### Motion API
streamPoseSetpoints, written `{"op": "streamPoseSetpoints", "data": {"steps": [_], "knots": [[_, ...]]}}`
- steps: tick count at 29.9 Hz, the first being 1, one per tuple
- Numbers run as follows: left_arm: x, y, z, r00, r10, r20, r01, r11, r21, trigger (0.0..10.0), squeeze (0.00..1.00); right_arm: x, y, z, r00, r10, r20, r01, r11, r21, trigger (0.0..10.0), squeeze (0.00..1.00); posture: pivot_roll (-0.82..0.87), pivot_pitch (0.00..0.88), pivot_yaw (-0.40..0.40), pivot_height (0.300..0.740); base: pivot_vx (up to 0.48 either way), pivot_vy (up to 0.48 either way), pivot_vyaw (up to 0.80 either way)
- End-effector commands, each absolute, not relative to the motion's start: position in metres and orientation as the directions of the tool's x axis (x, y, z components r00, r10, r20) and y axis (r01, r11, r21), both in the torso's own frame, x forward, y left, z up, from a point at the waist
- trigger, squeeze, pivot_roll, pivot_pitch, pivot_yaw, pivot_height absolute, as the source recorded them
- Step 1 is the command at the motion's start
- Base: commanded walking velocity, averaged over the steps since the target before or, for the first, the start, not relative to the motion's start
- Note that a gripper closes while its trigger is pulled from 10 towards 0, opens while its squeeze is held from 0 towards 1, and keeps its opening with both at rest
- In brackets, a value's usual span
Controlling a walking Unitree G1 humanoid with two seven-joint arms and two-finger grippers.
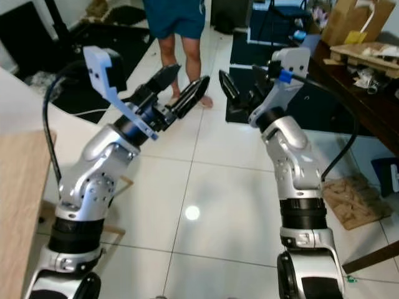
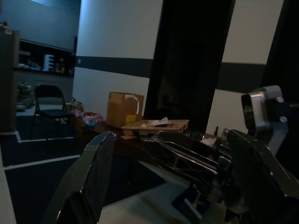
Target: Picking trash to rubbish bin
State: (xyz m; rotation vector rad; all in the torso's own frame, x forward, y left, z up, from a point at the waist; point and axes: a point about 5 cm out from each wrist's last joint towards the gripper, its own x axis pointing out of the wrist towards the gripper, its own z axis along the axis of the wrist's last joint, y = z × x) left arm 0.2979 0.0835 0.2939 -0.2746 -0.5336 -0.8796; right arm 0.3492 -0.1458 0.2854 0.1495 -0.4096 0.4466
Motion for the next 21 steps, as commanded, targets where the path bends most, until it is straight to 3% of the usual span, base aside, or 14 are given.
{"op": "streamPoseSetpoints", "data": {"steps": [1,15,21], "knots": [[0.295,0.079,0.294,0.496,-0.674,0.547,0.8,0.6,0.014,10.0,0.0,0.35,-0.151,0.283,0.832,0.377,0.407,-0.431,0.901,0.047,10.0,0.0,0.05,0.08,0.017,0.74,0.398,0.0,-0.8],[0.298,0.079,0.283,0.514,-0.68,0.523,0.8,0.6,-0.007,10.0,0.0,0.353,-0.148,0.269,0.852,0.387,0.352,-0.423,0.906,0.026,10.0,0.0,0.05,0.079,0.012,0.74,0.399,0.0,-0.8],[0.305,0.082,0.247,0.578,-0.698,0.423,0.785,0.617,-0.055,10.0,0.0,0.357,-0.145,0.232,0.877,0.425,0.223,-0.436,0.9,-0.002,10.0,0.0,0.05,0.077,0.011,0.74,0.4,0.0,-0.8]]}}
